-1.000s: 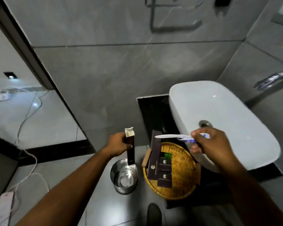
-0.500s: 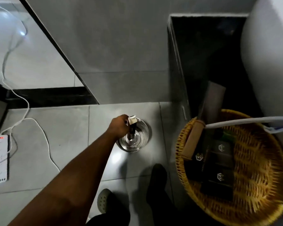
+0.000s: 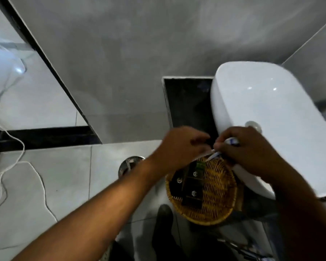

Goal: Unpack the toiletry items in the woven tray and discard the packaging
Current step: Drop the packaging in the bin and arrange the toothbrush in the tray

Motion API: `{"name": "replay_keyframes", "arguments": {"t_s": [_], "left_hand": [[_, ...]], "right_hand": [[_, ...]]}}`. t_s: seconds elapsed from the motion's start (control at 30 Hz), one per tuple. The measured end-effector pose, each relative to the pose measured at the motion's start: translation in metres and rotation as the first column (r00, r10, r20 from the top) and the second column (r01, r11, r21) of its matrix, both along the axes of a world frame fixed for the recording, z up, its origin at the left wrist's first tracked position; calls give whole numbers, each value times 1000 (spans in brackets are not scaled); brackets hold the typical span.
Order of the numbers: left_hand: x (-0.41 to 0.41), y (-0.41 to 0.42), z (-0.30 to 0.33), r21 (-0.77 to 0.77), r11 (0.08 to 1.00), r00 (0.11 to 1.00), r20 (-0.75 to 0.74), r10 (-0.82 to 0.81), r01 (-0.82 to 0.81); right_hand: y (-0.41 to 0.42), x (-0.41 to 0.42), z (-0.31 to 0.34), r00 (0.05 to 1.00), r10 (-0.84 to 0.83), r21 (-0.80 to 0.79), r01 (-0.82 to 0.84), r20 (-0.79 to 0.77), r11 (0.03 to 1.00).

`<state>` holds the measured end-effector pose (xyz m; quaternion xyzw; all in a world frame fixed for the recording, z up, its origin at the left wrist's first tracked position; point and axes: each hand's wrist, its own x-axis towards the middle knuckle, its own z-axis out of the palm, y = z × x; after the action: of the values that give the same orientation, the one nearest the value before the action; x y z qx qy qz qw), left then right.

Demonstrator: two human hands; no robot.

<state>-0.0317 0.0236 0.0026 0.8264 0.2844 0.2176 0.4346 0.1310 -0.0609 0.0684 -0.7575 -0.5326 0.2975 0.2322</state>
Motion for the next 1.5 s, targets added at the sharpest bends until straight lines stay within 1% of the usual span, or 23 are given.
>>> {"name": "replay_keyframes", "arguments": {"t_s": [0.03, 0.07, 0.13, 0.23, 0.27, 0.37, 0.47, 0.5, 0.57, 0.67, 0.77, 0.8, 0.93, 1.1, 1.2, 1.27, 1.37, 1.5], "left_hand": [[7, -8, 11, 16, 995, 994, -52, -99, 100], [12, -13, 18, -8, 989, 985, -91, -148, 148], [17, -18, 24, -34, 986, 976, -135, -168, 165], [17, -25, 33, -1, 981, 970, -149, -194, 196], [17, -27, 35, -39, 979, 968, -148, -204, 200], [14, -36, 36, -287, 948, 978, -110, -177, 140], [16, -48, 30, -483, 875, 993, -83, -82, 32], [16, -51, 27, -541, 841, 996, -75, -44, -4], [18, -57, 20, -595, 802, 994, -106, -2, -62], [28, -62, 4, -566, 816, 981, -195, 6, -117], [41, -64, -11, -524, 838, 962, -272, 4, -152], [44, -63, -15, -526, 837, 957, -291, -9, -152], [54, -66, -30, -468, 873, 921, -385, -62, -137], [56, -65, -33, -292, 953, 885, -462, -66, -81], [51, -61, -27, -222, 970, 901, -434, -4, -103], [44, -60, -20, -232, 965, 921, -388, 26, -125], [32, -59, -14, -268, 952, 941, -334, 49, -145], [16, -60, -12, -271, 948, 943, -326, 71, -165]], "right_hand": [[-1, -2, 8, 999, -28, -15, 28, -14, 999], [-5, -3, 13, 999, -38, -29, 38, -19, 999], [-14, -5, 19, 994, -83, -58, 79, -73, 995], [-26, 1, 26, 964, -189, -40, 185, -190, 982], [-29, 2, 28, 958, -206, -42, 201, -200, 979], [-38, 3, 31, 938, -213, -34, 212, -275, 977], [-47, 7, 31, 877, -248, -17, 265, -411, 964], [-51, 9, 30, 869, -263, -20, 281, -419, 960], [-59, 13, 25, 884, -289, -28, 300, -368, 954], [-68, 16, 14, 941, -280, -58, 274, -189, 960], [-75, 15, 1, 987, -156, -92, 159, 34, 983], [-76, 13, -3, 991, -109, -112, 117, 76, 987], [-81, 9, -20, 996, -55, -183, 66, 68, 981], [-85, 4, -39, 999, -44, -253, 47, 14, 966], [-82, 1, -45, 999, -4, -287, 13, 32, 958], [-80, -1, -49, 993, 45, -313, -9, 106, 950], [-78, -8, -60, 981, 28, -335, 38, 192, 941], [-64, -15, -76, 968, -16, -372, 112, 251, 921]]}}
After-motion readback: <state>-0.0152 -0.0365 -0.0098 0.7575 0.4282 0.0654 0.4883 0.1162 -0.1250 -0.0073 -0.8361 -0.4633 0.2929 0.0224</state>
